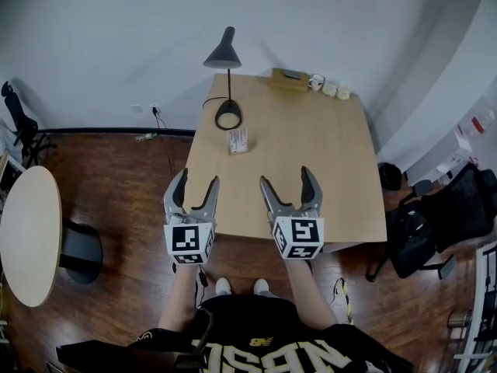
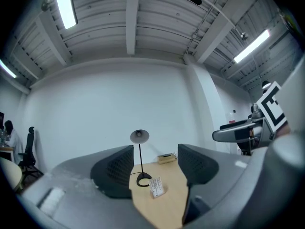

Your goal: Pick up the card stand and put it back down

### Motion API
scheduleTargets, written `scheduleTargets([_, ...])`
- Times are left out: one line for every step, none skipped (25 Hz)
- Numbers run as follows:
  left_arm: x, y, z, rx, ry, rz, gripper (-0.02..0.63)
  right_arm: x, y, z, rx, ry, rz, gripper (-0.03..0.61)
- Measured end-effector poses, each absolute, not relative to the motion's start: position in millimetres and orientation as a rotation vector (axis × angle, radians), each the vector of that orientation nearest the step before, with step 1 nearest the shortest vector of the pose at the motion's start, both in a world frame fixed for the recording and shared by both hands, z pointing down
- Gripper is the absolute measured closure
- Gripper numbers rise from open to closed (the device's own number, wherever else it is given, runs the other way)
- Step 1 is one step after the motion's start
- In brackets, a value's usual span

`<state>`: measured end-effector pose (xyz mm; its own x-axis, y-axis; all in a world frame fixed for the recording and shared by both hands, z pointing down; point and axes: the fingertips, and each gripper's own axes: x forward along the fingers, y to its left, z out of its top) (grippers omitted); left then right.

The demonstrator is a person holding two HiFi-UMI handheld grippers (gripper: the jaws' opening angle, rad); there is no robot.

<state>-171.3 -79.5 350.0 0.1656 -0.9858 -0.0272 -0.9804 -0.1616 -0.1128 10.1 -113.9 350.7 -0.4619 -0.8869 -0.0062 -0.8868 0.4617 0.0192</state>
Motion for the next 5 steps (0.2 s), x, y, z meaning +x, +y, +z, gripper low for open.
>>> scheduleTargets([-172.2, -80.4, 350.2, -2.317, 1.966, -0.08, 0.319, 9.0, -114.6, 350.2, 1.625, -2.682, -0.034, 0.158])
scheduleTargets([-172.6, -81.1, 350.1, -2.318, 1.966, -0.08, 0.321, 8.3, -115.2, 349.7, 1.624, -2.681, -0.037, 0.158])
scheduleTargets([-172.7, -81.6, 350.2, -2.319, 1.966, -0.081, 0.321, 7.8, -115.5, 349.6, 1.624, -2.68, -0.039, 0.158])
scheduleTargets([-172.7, -81.9, 350.6, -2.32, 1.965, -0.083, 0.321, 7.5, -115.7, 349.7, 1.624, -2.679, -0.039, 0.158])
scheduleTargets([-172.7, -82.2, 351.1, -2.322, 1.965, -0.085, 0.321, 7.1, -115.8, 349.9, 1.623, -2.677, -0.04, 0.158])
